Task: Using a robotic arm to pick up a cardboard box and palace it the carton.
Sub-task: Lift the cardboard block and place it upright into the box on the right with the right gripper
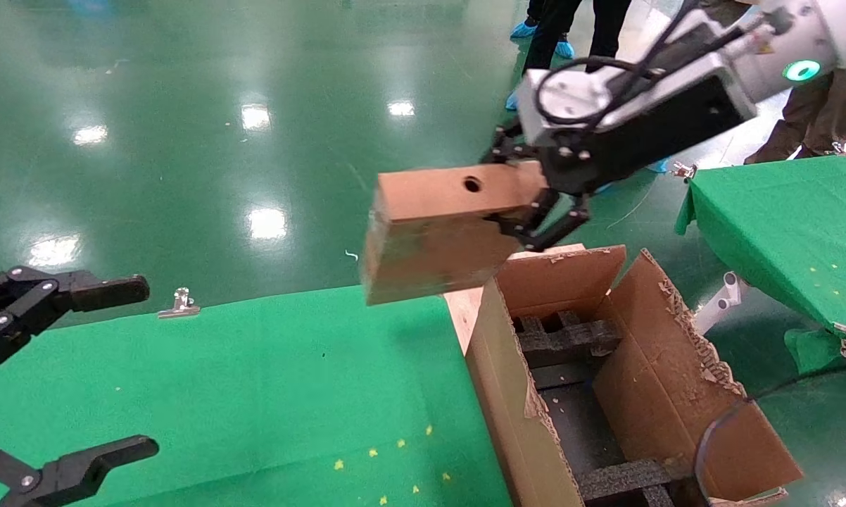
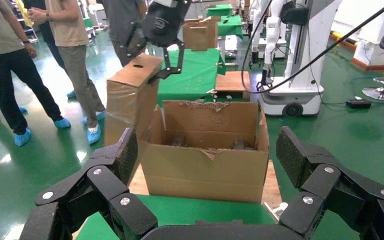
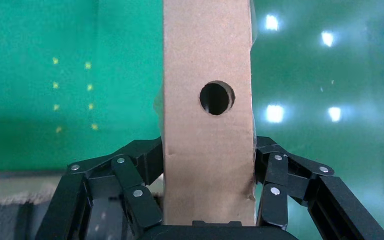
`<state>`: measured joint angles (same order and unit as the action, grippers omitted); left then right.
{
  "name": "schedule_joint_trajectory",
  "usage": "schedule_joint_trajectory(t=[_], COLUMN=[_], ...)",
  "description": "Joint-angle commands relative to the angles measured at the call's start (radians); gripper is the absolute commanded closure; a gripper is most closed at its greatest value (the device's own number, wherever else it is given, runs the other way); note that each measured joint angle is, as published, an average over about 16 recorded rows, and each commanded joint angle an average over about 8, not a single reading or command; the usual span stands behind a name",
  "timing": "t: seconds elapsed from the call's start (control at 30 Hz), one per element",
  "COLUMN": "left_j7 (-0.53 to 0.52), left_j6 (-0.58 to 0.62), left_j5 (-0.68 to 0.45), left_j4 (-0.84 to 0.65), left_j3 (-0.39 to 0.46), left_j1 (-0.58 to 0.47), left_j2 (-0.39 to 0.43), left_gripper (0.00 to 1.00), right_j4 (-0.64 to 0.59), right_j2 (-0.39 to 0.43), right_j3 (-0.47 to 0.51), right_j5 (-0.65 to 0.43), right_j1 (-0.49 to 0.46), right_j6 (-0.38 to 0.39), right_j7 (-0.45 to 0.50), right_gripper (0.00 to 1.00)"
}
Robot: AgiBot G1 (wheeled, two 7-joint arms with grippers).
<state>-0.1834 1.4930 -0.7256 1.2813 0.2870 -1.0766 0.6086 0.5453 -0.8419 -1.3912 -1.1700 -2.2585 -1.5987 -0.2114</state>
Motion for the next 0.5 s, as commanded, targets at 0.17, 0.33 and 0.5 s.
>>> schedule_joint_trajectory(t=[0.17,0.33,0.5], left_j7=[0.0,0.0,0.001], left_j6=[0.0,0.0,0.0], left_j5=[0.0,0.0,0.001], left_j4=[0.0,0.0,0.0], left_j3=[0.0,0.001,0.001], left_j1=[0.0,0.0,0.0], left_j2=[0.0,0.0,0.0], left_gripper=[0.0,0.0,0.0], right_j4=[-0.005,-0.009,-0.028], right_j2=[0.08,0.163,0.229], right_j3=[-0.09,-0.179,-0.265], right_j5=[0.026,0.026,0.016], right_j1=[-0.051,-0.099,-0.134], right_j6=[-0.001,-0.001,0.001], right_j7=[0.003,0.012,0.012], right_gripper=[1.0,1.0,1.0])
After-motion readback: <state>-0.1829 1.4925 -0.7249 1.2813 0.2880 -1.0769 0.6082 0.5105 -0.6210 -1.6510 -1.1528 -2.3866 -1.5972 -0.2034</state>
